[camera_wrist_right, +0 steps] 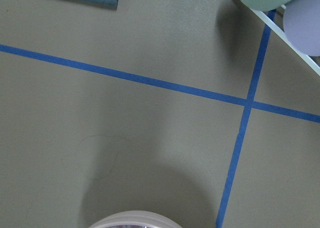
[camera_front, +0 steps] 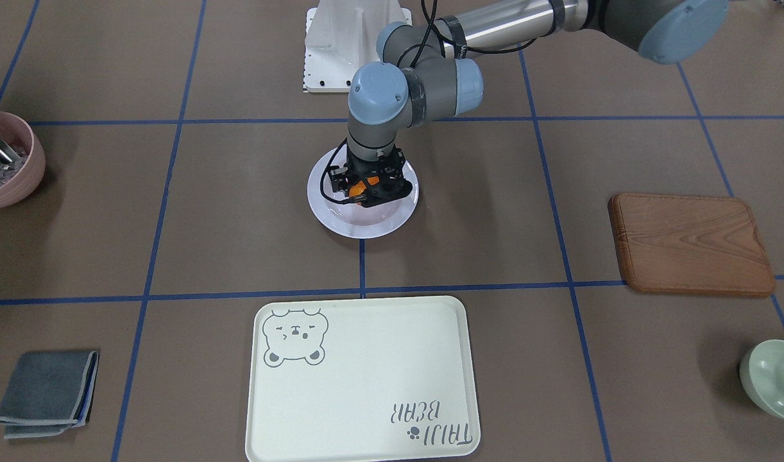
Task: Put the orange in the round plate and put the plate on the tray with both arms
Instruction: 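Lower the orange into the white plate and open the left gripper, then raise the left gripper from the plate while the right arm reaches toward it, then grip the rim of the white plate nearest the right gripper, then carry the plate with the orange onto the bear tray with the right gripper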
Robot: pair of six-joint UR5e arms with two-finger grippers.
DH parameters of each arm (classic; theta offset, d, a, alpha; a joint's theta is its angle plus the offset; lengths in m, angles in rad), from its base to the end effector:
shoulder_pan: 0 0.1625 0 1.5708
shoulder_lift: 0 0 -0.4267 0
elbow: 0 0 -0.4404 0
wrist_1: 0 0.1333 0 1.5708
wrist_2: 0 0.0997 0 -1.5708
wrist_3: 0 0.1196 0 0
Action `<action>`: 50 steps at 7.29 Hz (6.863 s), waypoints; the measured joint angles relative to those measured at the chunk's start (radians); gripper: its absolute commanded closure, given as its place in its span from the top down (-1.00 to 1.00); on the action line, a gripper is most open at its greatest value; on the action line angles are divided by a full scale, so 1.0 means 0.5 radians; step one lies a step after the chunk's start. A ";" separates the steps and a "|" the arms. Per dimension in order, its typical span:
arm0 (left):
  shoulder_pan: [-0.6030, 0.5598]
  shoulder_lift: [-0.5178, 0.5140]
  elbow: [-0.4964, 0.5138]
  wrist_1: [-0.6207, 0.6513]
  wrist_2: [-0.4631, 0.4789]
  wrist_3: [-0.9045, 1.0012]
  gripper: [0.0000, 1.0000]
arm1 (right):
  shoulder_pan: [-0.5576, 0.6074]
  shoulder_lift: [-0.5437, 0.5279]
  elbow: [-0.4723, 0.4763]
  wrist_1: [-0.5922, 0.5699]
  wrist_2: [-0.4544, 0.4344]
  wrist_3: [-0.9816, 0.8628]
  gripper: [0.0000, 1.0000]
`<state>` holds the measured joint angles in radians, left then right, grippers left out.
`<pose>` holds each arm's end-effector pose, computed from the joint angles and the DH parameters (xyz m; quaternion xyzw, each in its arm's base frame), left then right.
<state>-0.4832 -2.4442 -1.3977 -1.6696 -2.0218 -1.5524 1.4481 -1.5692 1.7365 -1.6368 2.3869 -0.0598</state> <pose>0.6800 -0.4484 0.1563 -0.1054 0.4184 -0.1222 0.8938 -0.0206 -0.5440 0.5873 0.0340 -0.3976 -0.1035 0.9111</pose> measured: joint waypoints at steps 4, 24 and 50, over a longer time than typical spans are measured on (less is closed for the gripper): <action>0.000 0.001 0.003 0.000 0.000 0.003 0.94 | 0.000 0.000 0.000 0.000 0.000 0.000 1.00; -0.458 0.470 -0.673 0.182 0.000 0.144 0.94 | -1.858 0.336 -0.073 2.540 -1.209 3.851 1.00; -0.476 0.514 -0.698 0.180 0.003 0.134 0.95 | -2.329 0.721 -0.273 2.820 -2.316 4.263 -1.00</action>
<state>-0.7214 -2.1870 -1.7469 -1.5795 -2.0203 -1.4854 0.2836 -1.2085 1.6000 -0.2267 1.2287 2.0718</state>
